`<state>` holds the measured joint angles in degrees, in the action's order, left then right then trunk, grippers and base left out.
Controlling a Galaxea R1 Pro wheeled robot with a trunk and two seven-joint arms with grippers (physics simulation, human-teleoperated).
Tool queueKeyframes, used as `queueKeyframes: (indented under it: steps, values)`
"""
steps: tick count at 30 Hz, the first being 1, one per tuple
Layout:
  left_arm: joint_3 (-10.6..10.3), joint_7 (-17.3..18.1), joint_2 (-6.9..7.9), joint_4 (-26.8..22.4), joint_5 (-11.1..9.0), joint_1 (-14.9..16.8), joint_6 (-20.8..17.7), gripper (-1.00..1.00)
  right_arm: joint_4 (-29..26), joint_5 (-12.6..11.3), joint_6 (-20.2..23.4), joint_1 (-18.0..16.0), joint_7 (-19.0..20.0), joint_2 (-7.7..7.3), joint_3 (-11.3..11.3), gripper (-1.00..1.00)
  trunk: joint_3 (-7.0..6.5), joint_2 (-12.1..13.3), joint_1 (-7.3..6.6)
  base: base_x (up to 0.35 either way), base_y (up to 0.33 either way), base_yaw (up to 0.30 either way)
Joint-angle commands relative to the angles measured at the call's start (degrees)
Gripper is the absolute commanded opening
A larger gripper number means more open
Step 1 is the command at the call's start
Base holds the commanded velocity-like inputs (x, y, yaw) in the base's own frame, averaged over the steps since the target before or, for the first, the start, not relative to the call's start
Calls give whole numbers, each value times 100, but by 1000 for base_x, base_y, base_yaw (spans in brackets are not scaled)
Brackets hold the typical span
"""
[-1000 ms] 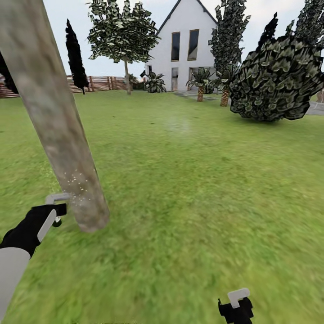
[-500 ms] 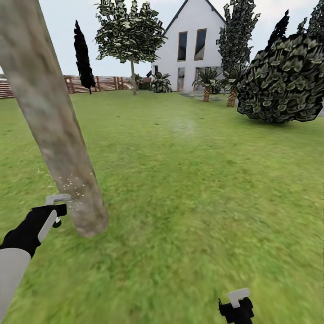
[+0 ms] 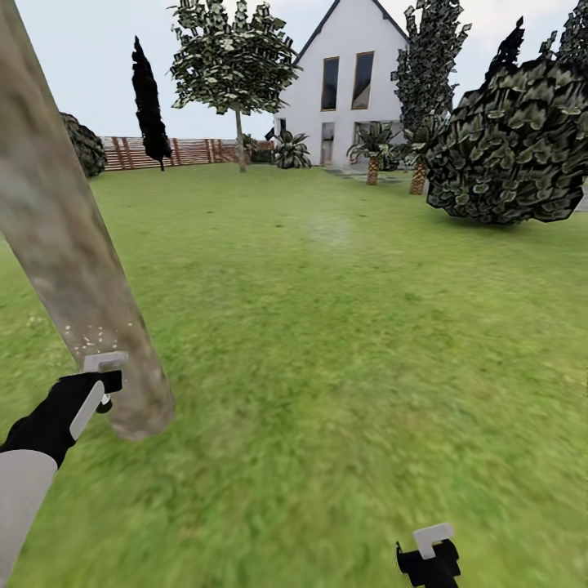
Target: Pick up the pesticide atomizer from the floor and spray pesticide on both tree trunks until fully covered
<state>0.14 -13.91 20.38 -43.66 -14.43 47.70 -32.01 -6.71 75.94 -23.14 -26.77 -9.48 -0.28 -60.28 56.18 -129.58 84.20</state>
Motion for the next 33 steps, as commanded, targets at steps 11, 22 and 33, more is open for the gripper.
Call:
queueKeyframes:
  steps: [11,22,33]
  values:
    - [3,-64,1,-11,-51,11,-25,-100,20,61,-18,-6,-36,2,-36,100,5,-2,0,129,-259,70]
    - [3,-164,1,-16,-51,12,-33,-100,20,61,-22,-4,-32,2,-36,100,5,-2,0,120,-259,275]
    - [3,-173,-28,33,-43,12,-26,-100,19,61,-24,-4,-30,0,-36,100,5,-2,0,114,-259,196]
